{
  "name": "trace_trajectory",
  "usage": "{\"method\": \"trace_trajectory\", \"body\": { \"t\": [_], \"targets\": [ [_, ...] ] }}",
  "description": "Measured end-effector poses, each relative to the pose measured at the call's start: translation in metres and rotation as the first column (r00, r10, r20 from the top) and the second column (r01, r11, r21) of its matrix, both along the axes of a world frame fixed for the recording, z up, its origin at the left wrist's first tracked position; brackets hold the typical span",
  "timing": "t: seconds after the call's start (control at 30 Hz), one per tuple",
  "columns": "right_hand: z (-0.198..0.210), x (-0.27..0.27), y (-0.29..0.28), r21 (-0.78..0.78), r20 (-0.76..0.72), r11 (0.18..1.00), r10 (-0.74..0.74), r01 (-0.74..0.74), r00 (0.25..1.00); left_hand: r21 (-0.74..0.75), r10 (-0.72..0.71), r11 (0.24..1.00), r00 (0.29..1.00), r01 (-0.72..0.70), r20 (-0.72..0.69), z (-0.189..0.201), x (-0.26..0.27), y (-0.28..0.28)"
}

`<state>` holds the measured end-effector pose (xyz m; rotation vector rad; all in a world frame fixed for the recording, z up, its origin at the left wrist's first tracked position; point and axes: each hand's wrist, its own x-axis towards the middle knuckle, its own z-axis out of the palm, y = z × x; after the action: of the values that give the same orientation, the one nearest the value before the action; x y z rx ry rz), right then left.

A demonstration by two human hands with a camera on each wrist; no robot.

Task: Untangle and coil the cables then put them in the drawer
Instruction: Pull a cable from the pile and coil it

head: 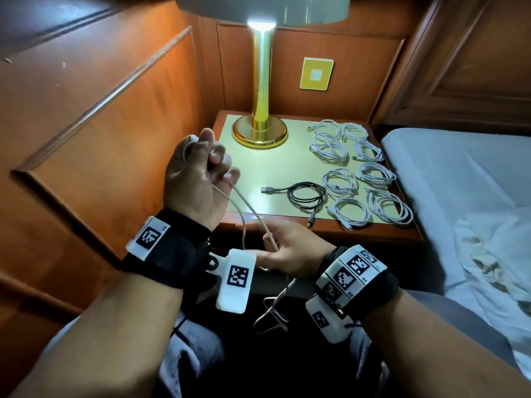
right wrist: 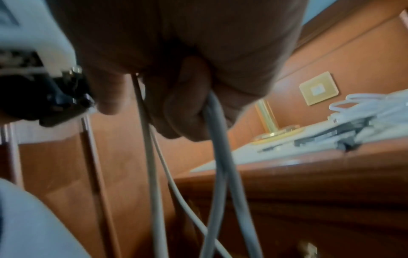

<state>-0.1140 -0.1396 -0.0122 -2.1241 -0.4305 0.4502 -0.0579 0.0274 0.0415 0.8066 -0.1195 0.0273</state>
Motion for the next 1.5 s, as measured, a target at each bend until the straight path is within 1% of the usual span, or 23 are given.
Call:
{"method": "trace_trajectory", "body": {
  "t": [0.07, 0.13, 0.23, 0.3, 0.37, 0.43, 0.47, 0.53, 0.57, 0.6, 0.63, 0.73, 0.77, 0.87, 1.0, 1.07, 1.17, 1.2, 1.27, 1.33, 1.37, 1.43, 1.5],
  "targets": [
    [-0.011, 0.004, 0.004, -0.024, -0.022, 0.999, 0.036, -0.036, 0.999, -0.062, -0.063, 0.996, 0.998, 0.063, -0.005, -0.001, 0.002, 0.001],
    [-0.023, 0.008, 0.008, -0.019, -0.008, 0.999, 0.049, -0.049, 0.999, -0.051, -0.088, 0.995, 0.996, 0.088, 0.009, -0.003, 0.003, 0.001],
    [-0.033, 0.017, 0.006, -0.092, 0.019, 0.996, 0.012, -0.011, 1.0, 0.096, -0.017, 0.995, 0.999, 0.014, 0.032, -0.004, 0.002, 0.004],
    [-0.028, 0.023, -0.002, -0.089, 0.08, 0.994, -0.061, 0.068, 0.995, 0.297, 0.08, 0.95, 0.994, -0.1, 0.078, -0.006, 0.003, 0.007],
    [-0.022, 0.028, -0.012, 0.016, 0.111, 0.988, -0.154, 0.153, 0.982, 0.551, 0.111, 0.821, 0.989, -0.148, 0.102, -0.014, 0.005, 0.01],
    [-0.017, 0.031, -0.019, 0.168, 0.144, 0.959, -0.251, 0.226, 0.957, 0.755, 0.029, 0.65, 0.995, -0.089, 0.092, -0.024, 0.007, 0.01],
    [-0.015, 0.033, -0.02, 0.244, 0.146, 0.935, -0.297, 0.257, 0.944, 0.85, -0.058, 0.527, 0.996, -0.027, 0.068, -0.028, 0.006, 0.008],
    [-0.008, 0.033, -0.02, 0.353, 0.126, 0.889, -0.354, 0.292, 0.927, 0.961, -0.255, 0.236, 0.964, 0.143, -0.081, -0.034, 0.0, 0.002],
    [-0.004, 0.032, -0.02, 0.375, 0.126, 0.879, -0.361, 0.293, 0.924, 0.97, -0.331, 0.121, 0.93, 0.212, -0.162, -0.039, -0.003, -0.002],
    [-0.001, 0.03, -0.021, 0.387, 0.132, 0.874, -0.367, 0.293, 0.921, 0.969, -0.383, 0.043, 0.9, 0.243, -0.208, -0.042, -0.008, -0.007],
    [0.001, 0.029, -0.021, 0.394, 0.143, 0.872, -0.37, 0.29, 0.918, 0.968, -0.416, 0.027, 0.883, 0.251, -0.217, -0.045, -0.012, -0.013],
    [0.004, 0.025, -0.022, 0.415, 0.188, 0.878, -0.338, 0.238, 0.922, 0.951, -0.449, 0.179, 0.881, 0.252, -0.149, -0.048, -0.019, -0.024],
    [0.004, 0.025, -0.022, 0.423, 0.192, 0.878, -0.329, 0.225, 0.925, 0.954, -0.455, 0.191, 0.882, 0.23, -0.122, -0.048, -0.018, -0.026],
    [0.003, 0.023, -0.024, 0.426, 0.168, 0.871, -0.342, 0.244, 0.925, 0.978, -0.489, 0.129, 0.869, 0.163, -0.08, -0.051, -0.02, -0.027],
    [0.009, 0.023, -0.031, 0.321, 0.262, 0.907, -0.363, 0.274, 0.894, 0.982, -0.481, 0.122, 0.874, 0.144, -0.068, -0.054, -0.019, -0.028],
    [0.011, 0.025, -0.036, 0.263, 0.268, 0.92, -0.36, 0.292, 0.894, 0.984, -0.47, 0.1, 0.879, 0.146, -0.082, -0.052, -0.016, -0.026],
    [0.015, 0.024, -0.048, 0.167, 0.22, 0.914, -0.401, 0.37, 0.889, 0.997, -0.351, 0.023, 0.934, 0.077, -0.064, -0.049, -0.006, -0.015],
    [0.017, 0.023, -0.053, 0.155, 0.19, 0.902, -0.427, 0.403, 0.884, 0.999, -0.289, 0.017, 0.957, 0.035, -0.028, -0.047, -0.002, -0.01],
    [0.02, 0.021, -0.064, 0.176, 0.136, 0.879, -0.468, 0.444, 0.873, 0.997, -0.142, 0.036, 0.987, -0.066, 0.07, -0.042, 0.007, 0.001],
    [0.021, 0.021, -0.073, 0.125, 0.182, 0.873, -0.487, 0.471, 0.854, 0.981, 0.006, 0.03, 0.982, -0.191, 0.191, -0.033, 0.015, 0.012],
    [0.019, 0.021, -0.077, 0.049, 0.223, 0.879, -0.473, 0.474, 0.853, 0.966, 0.057, -0.001, 0.964, -0.259, 0.258, -0.029, 0.018, 0.017],
    [0.019, 0.02, -0.081, -0.193, 0.26, 0.883, -0.375, 0.429, 0.89, 0.908, 0.094, -0.125, 0.907, -0.399, 0.411, -0.022, 0.022, 0.027],
    [0.018, 0.018, -0.085, -0.395, 0.195, 0.85, -0.293, 0.349, 0.936, 0.829, 0.082, -0.253, 0.843, -0.498, 0.532, -0.014, 0.024, 0.035]
  ]
}}
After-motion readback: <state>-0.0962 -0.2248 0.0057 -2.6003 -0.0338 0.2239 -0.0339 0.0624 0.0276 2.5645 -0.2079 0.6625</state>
